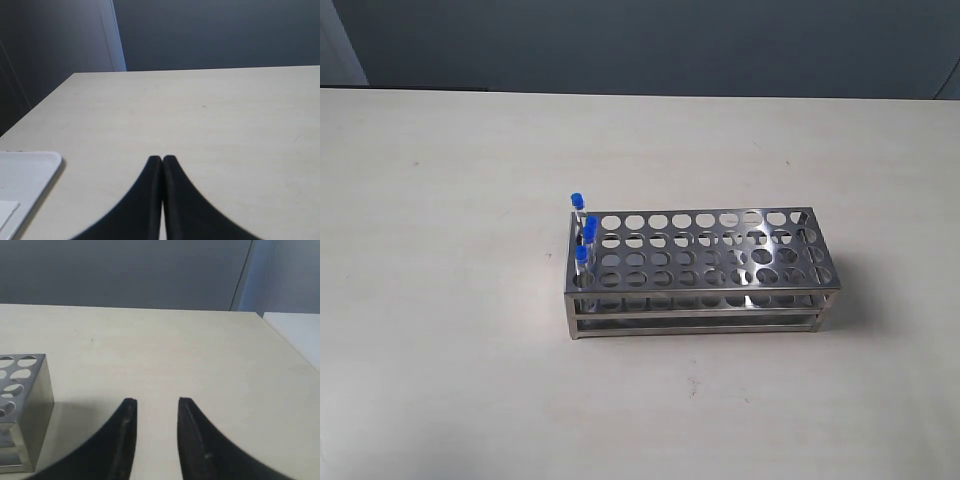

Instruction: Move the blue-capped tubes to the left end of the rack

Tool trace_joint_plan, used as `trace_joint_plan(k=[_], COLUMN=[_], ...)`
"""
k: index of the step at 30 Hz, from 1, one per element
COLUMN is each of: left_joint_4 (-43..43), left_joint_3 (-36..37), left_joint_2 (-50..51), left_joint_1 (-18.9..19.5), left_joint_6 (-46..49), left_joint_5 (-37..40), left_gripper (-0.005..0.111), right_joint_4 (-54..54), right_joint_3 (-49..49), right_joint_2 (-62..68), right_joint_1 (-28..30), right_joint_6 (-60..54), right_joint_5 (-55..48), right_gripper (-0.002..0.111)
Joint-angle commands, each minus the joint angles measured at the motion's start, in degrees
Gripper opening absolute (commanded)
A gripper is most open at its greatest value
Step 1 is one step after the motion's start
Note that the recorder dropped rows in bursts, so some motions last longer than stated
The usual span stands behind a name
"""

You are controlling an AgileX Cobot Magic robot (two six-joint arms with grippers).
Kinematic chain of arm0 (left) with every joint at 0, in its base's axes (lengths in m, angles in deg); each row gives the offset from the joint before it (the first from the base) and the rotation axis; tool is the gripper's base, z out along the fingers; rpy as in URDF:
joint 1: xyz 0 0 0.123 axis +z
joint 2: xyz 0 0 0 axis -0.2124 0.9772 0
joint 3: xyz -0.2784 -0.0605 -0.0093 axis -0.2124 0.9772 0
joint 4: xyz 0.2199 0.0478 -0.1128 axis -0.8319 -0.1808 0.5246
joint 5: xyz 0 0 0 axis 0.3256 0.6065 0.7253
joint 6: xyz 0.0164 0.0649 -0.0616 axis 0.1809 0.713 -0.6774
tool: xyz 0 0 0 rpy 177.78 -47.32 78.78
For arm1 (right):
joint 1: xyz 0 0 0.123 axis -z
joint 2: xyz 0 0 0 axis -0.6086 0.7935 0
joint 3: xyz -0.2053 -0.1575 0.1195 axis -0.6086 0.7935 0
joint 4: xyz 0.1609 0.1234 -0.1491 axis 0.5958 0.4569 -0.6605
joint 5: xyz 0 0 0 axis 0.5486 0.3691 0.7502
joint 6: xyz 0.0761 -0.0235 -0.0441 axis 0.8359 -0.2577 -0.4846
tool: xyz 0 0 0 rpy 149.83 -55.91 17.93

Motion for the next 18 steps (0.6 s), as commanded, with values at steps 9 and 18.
trace_joint_plan(k=[9, 18], left_joint_4=[-0.1, -0.1], left_joint_3=[0.1, 0.1], left_joint_2=[-0.3, -0.3], left_joint_1=[0.1, 0.1], left_joint_6=[-0.3, -0.3], left_joint_5=[-0.1, -0.1], left_gripper=[0.000, 0.000], right_joint_4=[1.7, 1.8], right_joint_3=[0.1, 0.1], right_joint_2=[-0.4, -0.4], right_joint_1=[0.3, 0.3], right_joint_6=[-2.1, -1.8], right_joint_5=[0.8, 0.8], right_gripper=[0.029, 0.029])
